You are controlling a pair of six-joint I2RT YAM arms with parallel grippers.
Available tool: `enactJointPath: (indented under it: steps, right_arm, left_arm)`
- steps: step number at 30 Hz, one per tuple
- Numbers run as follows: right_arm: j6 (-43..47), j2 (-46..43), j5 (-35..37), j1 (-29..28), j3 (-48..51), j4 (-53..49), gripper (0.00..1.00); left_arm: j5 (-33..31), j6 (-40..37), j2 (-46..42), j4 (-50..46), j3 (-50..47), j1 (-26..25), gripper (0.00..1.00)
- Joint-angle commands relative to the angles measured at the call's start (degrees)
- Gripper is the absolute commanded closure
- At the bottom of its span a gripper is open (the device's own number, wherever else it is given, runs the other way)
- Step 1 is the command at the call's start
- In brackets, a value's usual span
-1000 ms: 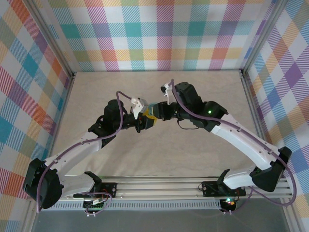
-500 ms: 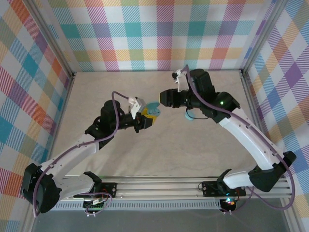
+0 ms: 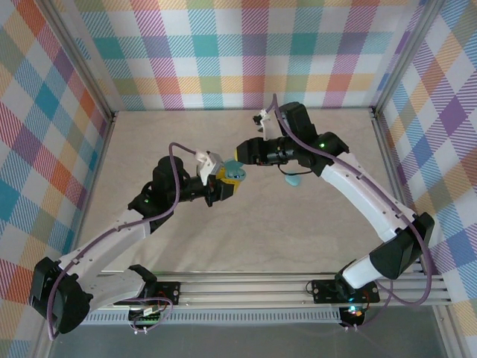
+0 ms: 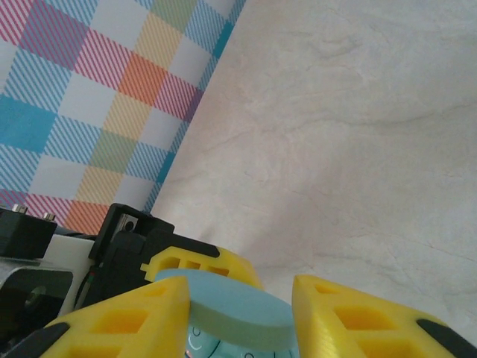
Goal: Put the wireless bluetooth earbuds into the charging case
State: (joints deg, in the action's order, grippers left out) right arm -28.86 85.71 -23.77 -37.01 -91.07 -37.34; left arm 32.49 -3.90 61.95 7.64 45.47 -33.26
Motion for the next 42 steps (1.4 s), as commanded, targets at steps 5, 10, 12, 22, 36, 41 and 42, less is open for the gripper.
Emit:
enactJointPath:
  steps: [5,10,12,22,36,41,42]
  right_arm:
    - [-1.28,-2.01,-4.16,1.02,2.70,1.61,0.59]
    - [-1.51,-3.61,-4.38,1.31,4.61,1.13,0.58]
    - [-1.71,-4.44,-4.09,1.52,5.41,1.20,0.58]
    - [-4.52,-8.48,-3.86,3.91,9.37,3.96,0.57]
    - [-18.73,-9.05,-11.27,5.51,18.91,18.88,0.46]
    - [-23.25,-8.04,-14.43,5.46,21.26,24.50,0.44]
    - [-23.65,-7.79,-15.08,5.46,21.36,25.00,0.44]
  left_arm:
    - [-1.22,-0.67,-1.72,1.00,-0.46,-0.48,0.96]
    - [-1.62,-1.18,-1.25,0.73,-0.03,-0.45,0.97]
    - [-1.68,-1.21,-1.14,0.76,-0.03,-0.49,0.96]
    - [-2.00,-1.29,-1.22,0.90,-0.04,-0.49,0.96]
    - [-2.03,0.26,-1.44,3.46,-0.42,-0.47,0.96]
    - [-1.73,0.93,-0.92,4.66,0.12,-0.49,0.96]
    - [-1.65,0.93,-0.77,4.67,0.27,-0.47,0.96]
